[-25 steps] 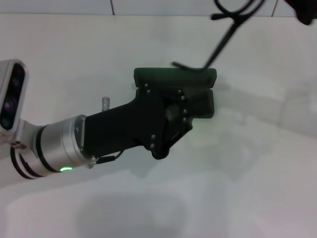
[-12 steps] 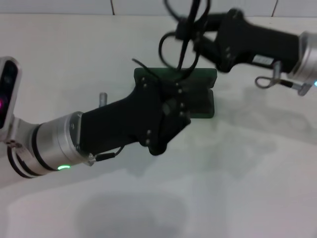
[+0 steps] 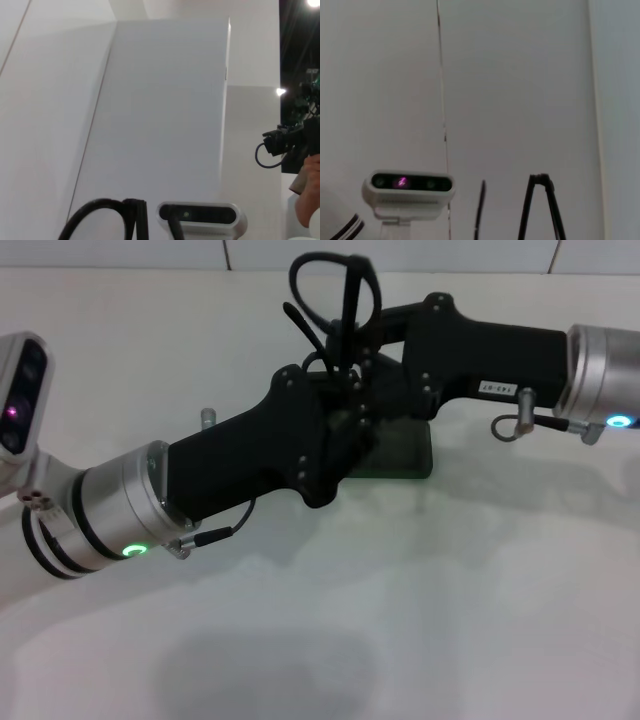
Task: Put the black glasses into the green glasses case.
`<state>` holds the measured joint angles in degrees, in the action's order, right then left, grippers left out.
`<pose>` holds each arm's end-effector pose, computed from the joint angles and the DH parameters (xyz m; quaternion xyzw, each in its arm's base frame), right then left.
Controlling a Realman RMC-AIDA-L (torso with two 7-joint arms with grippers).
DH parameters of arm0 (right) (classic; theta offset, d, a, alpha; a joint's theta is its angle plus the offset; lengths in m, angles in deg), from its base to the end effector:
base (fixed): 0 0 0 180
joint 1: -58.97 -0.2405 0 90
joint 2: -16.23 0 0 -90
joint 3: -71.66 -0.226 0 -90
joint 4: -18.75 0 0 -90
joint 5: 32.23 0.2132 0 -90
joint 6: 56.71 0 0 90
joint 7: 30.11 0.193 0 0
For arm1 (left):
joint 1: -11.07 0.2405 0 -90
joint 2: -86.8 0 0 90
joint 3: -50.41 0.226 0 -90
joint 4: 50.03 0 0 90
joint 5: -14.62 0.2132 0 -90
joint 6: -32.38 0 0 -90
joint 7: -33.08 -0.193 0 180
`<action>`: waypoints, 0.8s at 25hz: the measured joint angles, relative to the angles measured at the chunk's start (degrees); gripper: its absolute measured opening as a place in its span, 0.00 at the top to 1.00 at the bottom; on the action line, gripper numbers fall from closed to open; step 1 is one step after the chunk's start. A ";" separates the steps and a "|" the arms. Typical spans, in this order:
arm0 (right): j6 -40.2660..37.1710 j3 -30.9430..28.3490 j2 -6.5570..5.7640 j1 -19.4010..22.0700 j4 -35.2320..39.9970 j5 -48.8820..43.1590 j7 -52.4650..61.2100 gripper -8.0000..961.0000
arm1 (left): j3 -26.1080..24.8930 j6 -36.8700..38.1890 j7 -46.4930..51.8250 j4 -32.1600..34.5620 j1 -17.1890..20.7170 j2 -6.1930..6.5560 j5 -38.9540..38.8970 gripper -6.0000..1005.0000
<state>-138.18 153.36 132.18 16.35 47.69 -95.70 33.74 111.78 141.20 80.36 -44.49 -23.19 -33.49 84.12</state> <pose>0.0717 0.3571 -0.0600 -0.9193 0.0199 0.3875 0.0660 -0.1323 0.2724 -0.0435 -0.8231 -0.0874 -0.5565 0.0721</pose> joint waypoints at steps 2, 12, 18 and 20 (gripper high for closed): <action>0.00 0.68 0.00 -0.19 0.00 -0.05 0.01 0.88 | 0.06 -0.01 0.03 0.00 -0.02 0.03 0.07 0.95; 0.18 3.66 0.02 -0.97 0.09 -0.82 -0.44 0.88 | 0.07 -0.81 1.51 -0.10 -0.02 0.07 0.12 0.95; 0.19 3.66 0.05 -0.94 0.30 -1.33 -0.48 0.88 | 0.07 -1.37 2.07 -0.04 -0.02 0.07 0.13 0.95; 0.19 3.51 0.04 -0.80 0.34 -1.35 -0.48 0.88 | 0.07 -1.40 2.18 -0.02 -0.01 0.07 0.04 0.95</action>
<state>-137.99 156.87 132.21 15.55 48.03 -97.05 33.25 111.85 139.80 82.54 -44.52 -23.19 -33.42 84.16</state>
